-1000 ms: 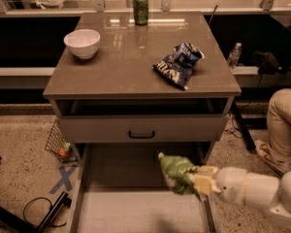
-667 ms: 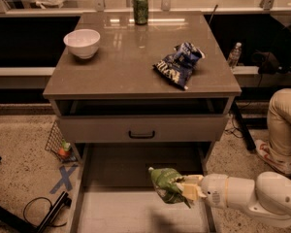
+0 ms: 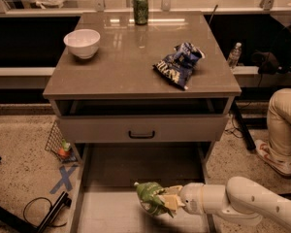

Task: Place green jalapeno chip bag into middle drawer

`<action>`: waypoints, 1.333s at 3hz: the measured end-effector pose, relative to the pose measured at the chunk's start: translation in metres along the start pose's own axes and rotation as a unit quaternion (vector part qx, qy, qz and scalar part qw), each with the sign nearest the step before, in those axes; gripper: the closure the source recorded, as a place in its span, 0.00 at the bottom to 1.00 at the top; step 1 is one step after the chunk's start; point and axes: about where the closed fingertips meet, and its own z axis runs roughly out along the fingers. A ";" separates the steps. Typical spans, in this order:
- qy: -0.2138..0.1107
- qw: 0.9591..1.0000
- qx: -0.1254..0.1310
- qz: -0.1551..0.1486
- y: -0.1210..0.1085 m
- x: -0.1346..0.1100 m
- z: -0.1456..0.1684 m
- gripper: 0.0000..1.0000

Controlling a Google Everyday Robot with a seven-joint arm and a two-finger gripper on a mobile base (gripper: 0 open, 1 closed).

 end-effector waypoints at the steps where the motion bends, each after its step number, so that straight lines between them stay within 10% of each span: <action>1: 0.000 1.000 -0.002 0.000 0.001 0.000 0.001 0.81; 4: 0.002 1.000 -0.007 -0.001 0.004 0.000 0.005 0.04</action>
Offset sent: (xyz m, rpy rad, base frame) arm -0.0003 0.0015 0.0006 0.0017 0.0001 0.0031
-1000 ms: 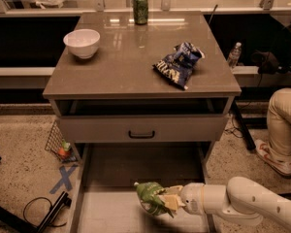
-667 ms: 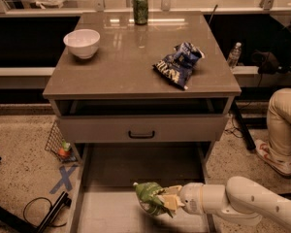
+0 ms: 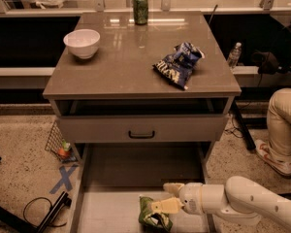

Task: Place green jalapeno chip bag into middle drawer

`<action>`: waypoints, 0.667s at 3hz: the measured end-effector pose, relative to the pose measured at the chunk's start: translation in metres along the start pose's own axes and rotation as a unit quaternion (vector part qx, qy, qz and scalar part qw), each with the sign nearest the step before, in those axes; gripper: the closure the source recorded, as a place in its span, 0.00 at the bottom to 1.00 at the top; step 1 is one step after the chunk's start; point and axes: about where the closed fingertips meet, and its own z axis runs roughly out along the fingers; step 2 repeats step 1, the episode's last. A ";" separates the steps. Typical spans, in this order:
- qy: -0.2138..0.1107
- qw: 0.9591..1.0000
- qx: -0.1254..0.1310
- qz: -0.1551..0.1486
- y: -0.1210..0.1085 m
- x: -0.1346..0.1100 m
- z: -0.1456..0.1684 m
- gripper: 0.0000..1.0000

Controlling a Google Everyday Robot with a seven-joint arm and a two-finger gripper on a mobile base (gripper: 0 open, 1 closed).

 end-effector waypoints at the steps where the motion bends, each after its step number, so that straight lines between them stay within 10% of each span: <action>1: 0.000 1.000 -0.001 0.000 0.001 0.000 0.001 0.00; 2: 0.000 1.000 -0.001 0.000 0.001 0.000 0.001 0.00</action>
Offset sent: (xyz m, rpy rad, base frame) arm 0.0000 0.0000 0.0000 0.0000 0.0000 0.0000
